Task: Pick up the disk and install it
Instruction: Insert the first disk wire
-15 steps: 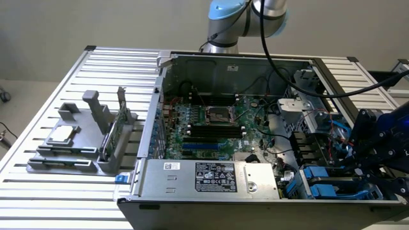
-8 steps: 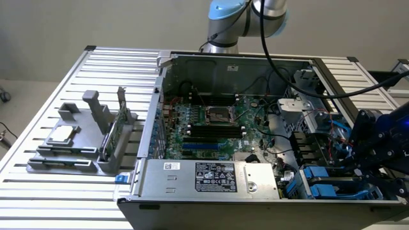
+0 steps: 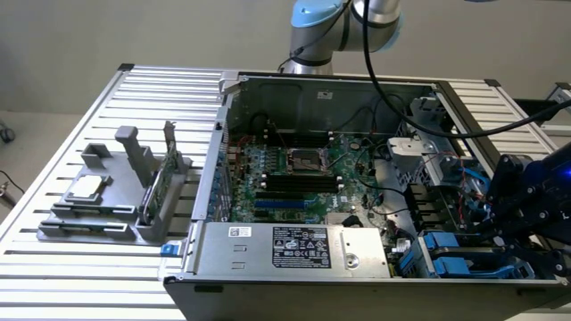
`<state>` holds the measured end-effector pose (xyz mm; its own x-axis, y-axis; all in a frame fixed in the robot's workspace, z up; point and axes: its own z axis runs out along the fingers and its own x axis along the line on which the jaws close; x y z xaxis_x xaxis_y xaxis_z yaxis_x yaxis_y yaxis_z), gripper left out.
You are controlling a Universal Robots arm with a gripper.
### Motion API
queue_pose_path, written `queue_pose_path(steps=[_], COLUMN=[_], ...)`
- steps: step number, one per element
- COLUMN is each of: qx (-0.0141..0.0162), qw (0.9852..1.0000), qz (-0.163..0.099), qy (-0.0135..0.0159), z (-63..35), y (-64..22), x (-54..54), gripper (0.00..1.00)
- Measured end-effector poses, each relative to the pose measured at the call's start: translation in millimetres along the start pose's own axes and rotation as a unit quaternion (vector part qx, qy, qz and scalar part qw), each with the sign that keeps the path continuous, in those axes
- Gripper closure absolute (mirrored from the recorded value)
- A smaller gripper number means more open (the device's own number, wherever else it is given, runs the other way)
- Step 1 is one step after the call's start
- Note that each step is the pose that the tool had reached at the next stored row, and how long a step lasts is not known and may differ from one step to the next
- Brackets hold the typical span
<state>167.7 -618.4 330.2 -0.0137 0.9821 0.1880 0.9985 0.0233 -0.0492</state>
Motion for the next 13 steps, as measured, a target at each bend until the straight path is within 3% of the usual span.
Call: queue_pose_path(steps=[5, 6, 7, 11, 13], qx=[-0.0002, -0.0002, -0.0002, -0.0002, 0.0001], qw=[1.0, 1.0, 1.0, 1.0, 1.0], qz=[0.0, 0.001, 0.001, 0.002, 0.002], qy=[0.0008, 0.0005, 0.0002, 0.0004, 0.0006], z=[0.7, -1.6, -5.3, -20.9, -23.3], y=[0.1, 0.0, -0.2, -2.4, -5.8], x=[-0.2, 0.2, 0.7, 2.8, 2.9], gripper=[0.81, 0.81, 0.74, 0.74, 0.74])
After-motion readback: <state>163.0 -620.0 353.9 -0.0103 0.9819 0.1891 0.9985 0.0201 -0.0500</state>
